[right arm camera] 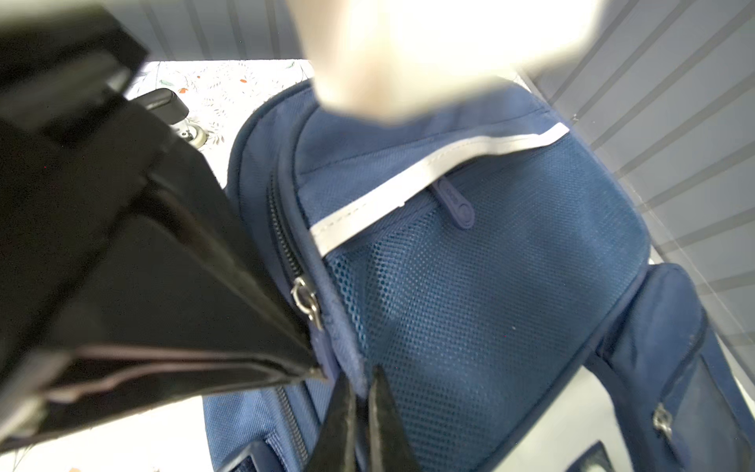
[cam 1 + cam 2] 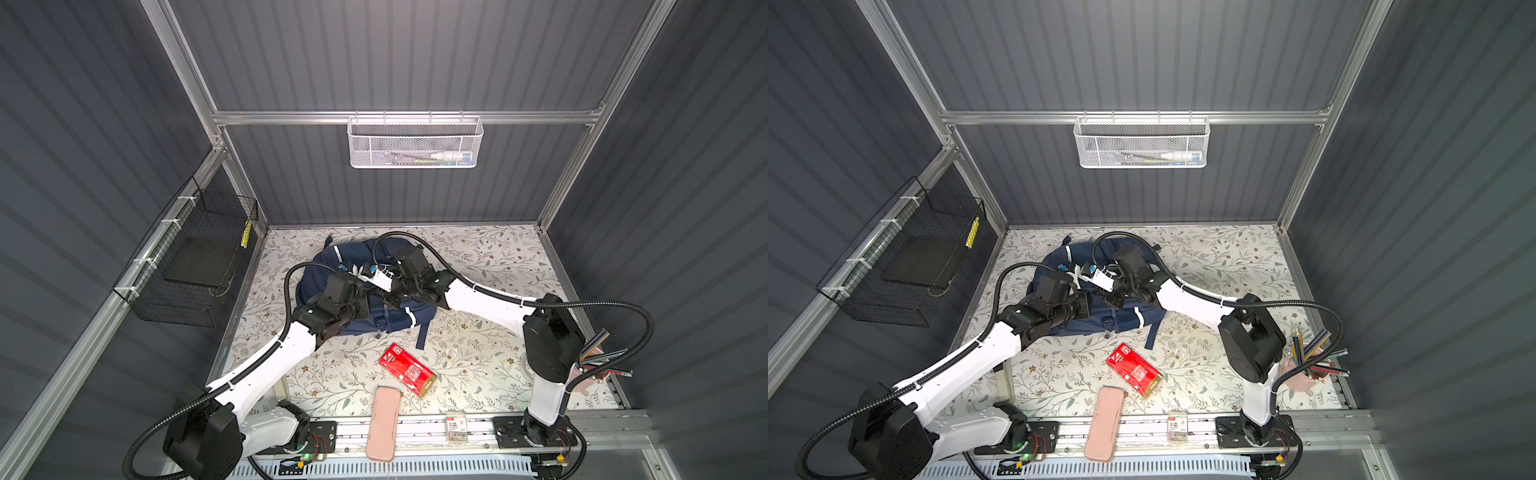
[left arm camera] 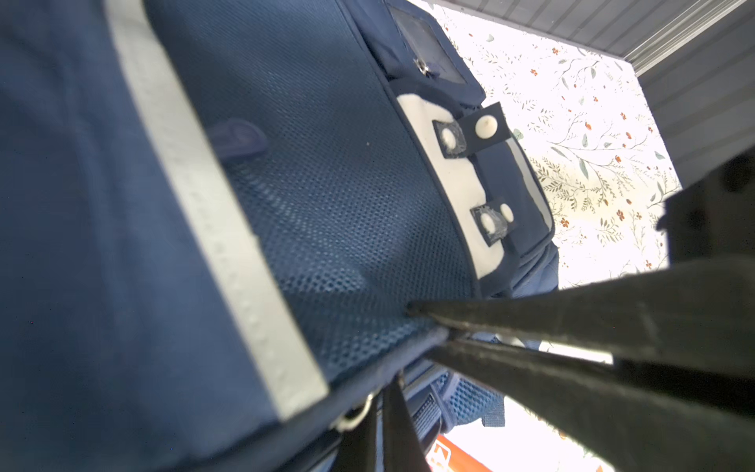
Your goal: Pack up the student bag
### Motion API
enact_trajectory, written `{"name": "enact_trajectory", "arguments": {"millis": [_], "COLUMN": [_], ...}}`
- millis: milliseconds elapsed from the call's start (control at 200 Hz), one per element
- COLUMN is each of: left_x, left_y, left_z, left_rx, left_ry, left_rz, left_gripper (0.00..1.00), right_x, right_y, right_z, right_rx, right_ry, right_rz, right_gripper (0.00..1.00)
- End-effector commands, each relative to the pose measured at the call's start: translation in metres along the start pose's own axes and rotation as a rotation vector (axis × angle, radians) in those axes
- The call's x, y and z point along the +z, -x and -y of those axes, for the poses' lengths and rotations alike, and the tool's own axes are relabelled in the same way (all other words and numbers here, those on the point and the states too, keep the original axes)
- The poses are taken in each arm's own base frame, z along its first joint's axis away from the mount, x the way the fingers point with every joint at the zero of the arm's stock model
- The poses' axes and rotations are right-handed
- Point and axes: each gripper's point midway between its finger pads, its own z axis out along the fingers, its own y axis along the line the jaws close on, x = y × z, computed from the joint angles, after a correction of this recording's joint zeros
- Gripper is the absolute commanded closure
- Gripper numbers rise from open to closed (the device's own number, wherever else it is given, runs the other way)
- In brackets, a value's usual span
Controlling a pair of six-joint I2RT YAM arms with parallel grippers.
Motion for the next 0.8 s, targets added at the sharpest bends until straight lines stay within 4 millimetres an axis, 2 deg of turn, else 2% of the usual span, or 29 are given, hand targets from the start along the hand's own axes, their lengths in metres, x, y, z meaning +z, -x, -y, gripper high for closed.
{"name": "enact_trajectory", "arguments": {"millis": [0, 95, 215, 295, 375, 425, 450, 585, 660, 705, 795], "left_x": [-0.014, -0.017, -0.027, -0.027, -0.025, -0.026, -0.027, -0.044, -0.048, -0.045, -0.037], "left_y": [0.008, -0.001, 0.001, 0.007, 0.013, 0.017, 0.019, 0.022, 0.015, 0.009, -0.003], "left_z": [-0.012, -0.020, -0.023, -0.018, -0.022, -0.028, -0.031, -0.047, -0.043, -0.035, -0.026], "left_rx": [-0.028, -0.047, -0.060, -0.062, -0.069, -0.080, -0.087, -0.137, -0.157, -0.162, -0.154], "left_ry": [0.049, 0.061, 0.060, 0.039, 0.050, 0.050, 0.039, 0.030, -0.017, -0.076, -0.152], "left_rz": [0.020, 0.010, 0.043, 0.061, 0.056, 0.044, 0.046, 0.089, 0.097, 0.095, 0.076], "left_gripper": [0.91, 0.92, 0.91, 0.81, 0.77, 0.80, 0.80, 0.80, 0.79, 0.72, 0.65], "right_x": [-0.024, -0.027, -0.035, -0.042, -0.044, -0.042, -0.040, -0.024, -0.016, -0.011, -0.006], "right_y": [0.020, 0.023, 0.032, 0.038, 0.043, 0.044, 0.038, 0.017, 0.010, 0.011, 0.015], "right_z": [0.010, 0.011, 0.012, 0.016, 0.008, -0.001, -0.006, -0.007, -0.012, -0.014, -0.014], "right_rx": [0.056, 0.060, 0.060, 0.035, 0.026, 0.023, 0.024, 0.037, 0.050, 0.068, 0.086], "right_ry": [-0.029, -0.031, -0.044, -0.113, -0.099, -0.074, -0.061, -0.050, -0.012, 0.005, 0.026], "right_rz": [0.045, 0.049, 0.053, -0.011, -0.045, -0.071, -0.109, -0.203, -0.226, -0.228, -0.225], "right_gripper": [1.00, 1.00, 1.00, 1.00, 1.00, 1.00, 1.00, 1.00, 1.00, 1.00, 1.00]}}
